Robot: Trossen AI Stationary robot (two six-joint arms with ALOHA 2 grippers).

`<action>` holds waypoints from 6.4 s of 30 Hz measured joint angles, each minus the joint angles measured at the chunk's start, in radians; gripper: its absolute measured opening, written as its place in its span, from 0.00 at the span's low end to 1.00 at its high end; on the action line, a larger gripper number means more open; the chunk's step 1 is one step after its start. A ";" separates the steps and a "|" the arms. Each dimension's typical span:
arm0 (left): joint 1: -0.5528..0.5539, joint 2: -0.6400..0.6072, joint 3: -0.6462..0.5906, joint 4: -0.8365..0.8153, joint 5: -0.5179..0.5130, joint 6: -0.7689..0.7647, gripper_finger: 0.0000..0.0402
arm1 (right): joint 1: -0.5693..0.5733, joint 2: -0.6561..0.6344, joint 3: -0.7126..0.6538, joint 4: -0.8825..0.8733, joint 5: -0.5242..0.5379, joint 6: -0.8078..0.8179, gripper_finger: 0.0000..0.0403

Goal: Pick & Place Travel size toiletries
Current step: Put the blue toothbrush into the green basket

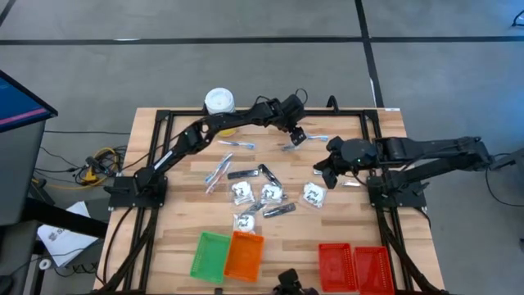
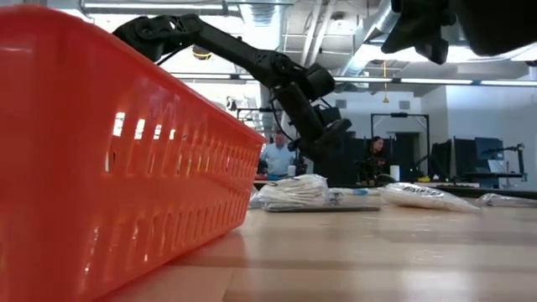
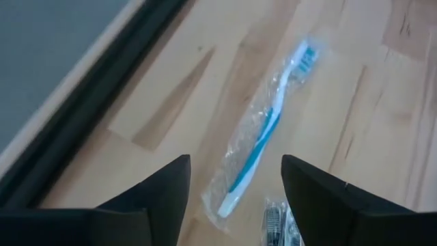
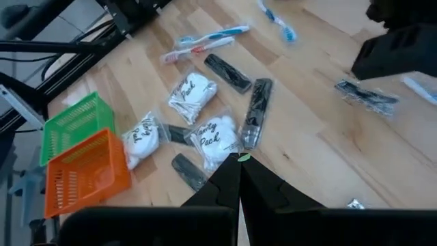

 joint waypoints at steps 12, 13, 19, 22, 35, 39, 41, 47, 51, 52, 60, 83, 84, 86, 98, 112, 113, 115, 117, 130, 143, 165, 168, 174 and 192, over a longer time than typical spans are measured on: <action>-0.074 0.074 0.002 0.001 -0.134 0.195 0.57 | -0.068 -0.010 0.000 0.006 -0.029 -0.037 0.00; -0.084 0.080 0.007 0.006 -0.173 0.225 0.57 | -0.068 -0.012 0.000 0.008 -0.029 -0.037 0.00; -0.091 0.092 0.011 0.011 -0.223 0.257 0.57 | -0.073 -0.013 0.000 0.011 -0.051 -0.037 0.00; -0.076 0.095 0.024 0.012 -0.192 0.208 0.57 | -0.078 -0.013 0.000 0.011 -0.050 -0.040 0.00; -0.063 0.095 0.042 -0.014 -0.088 0.197 0.49 | -0.144 -0.013 0.000 0.059 -0.058 -0.075 0.00; -0.064 0.095 0.042 -0.017 -0.087 0.211 0.44 | -0.161 -0.013 0.000 0.071 -0.082 -0.075 0.00; -0.063 0.095 0.042 -0.019 -0.088 0.211 0.40 | -0.164 -0.013 0.000 0.072 -0.085 -0.075 0.00; -0.063 0.095 0.042 -0.031 -0.088 0.230 0.27 | -0.164 -0.013 0.000 0.075 -0.086 -0.074 0.00; -0.063 0.095 0.042 -0.039 -0.088 0.245 0.18 | -0.163 -0.013 0.000 0.075 -0.086 -0.073 0.00; -0.063 0.095 0.042 -0.041 -0.088 0.249 0.16 | -0.163 -0.013 0.000 0.075 -0.086 -0.073 0.00; -0.062 0.093 0.042 -0.047 -0.055 0.210 0.03 | -0.163 -0.013 0.000 0.075 -0.088 -0.063 0.00; -0.038 -0.110 0.042 -0.011 -0.035 -0.102 0.00 | -0.150 -0.056 0.001 0.125 -0.105 -0.054 0.00; -0.038 -0.114 0.042 -0.010 -0.032 -0.105 0.00 | -0.151 -0.058 0.000 0.124 -0.104 -0.054 0.00; -0.039 -0.115 0.043 -0.008 -0.024 -0.112 0.00 | -0.151 -0.059 0.000 0.127 -0.104 -0.054 0.00; -0.014 -0.070 -0.085 0.073 -0.022 -0.280 0.12 | -0.150 -0.061 0.000 0.127 -0.104 -0.037 0.00; -0.030 -0.019 -0.113 0.149 -0.007 -0.312 0.57 | -0.150 -0.061 0.000 0.130 -0.105 -0.017 0.00; -0.035 -0.005 -0.112 0.146 -0.006 -0.308 0.57 | -0.150 -0.061 0.000 0.130 -0.105 -0.017 0.00; -0.046 0.005 -0.107 0.131 -0.023 -0.326 0.58 | -0.150 -0.061 0.000 0.130 -0.105 -0.009 0.00; -0.048 0.005 -0.094 0.156 -0.021 -0.378 0.58 | -0.150 -0.061 0.000 0.130 -0.107 -0.002 0.00; -0.047 0.039 -0.070 0.044 0.079 -0.380 0.52 | -0.159 -0.061 0.000 0.145 -0.131 -0.008 0.00; -0.103 0.021 -0.070 -0.038 0.133 -0.356 0.49 | -0.165 -0.061 0.001 0.159 -0.131 -0.010 0.00; -0.128 -0.060 -0.225 0.087 -0.002 -0.209 0.59 | -0.163 -0.061 0.001 0.148 -0.156 -0.010 0.00; -0.138 -0.063 -0.270 0.099 0.022 -0.202 0.63 | -0.163 -0.061 0.001 0.148 -0.156 -0.010 0.00; -0.187 -0.071 -0.330 0.110 -0.033 -0.132 0.63 | -0.163 -0.061 0.001 0.148 -0.156 -0.010 0.00; -0.191 -0.092 -0.336 0.039 0.022 -0.242 0.05 | -0.144 -0.061 0.001 0.149 -0.161 0.016 0.00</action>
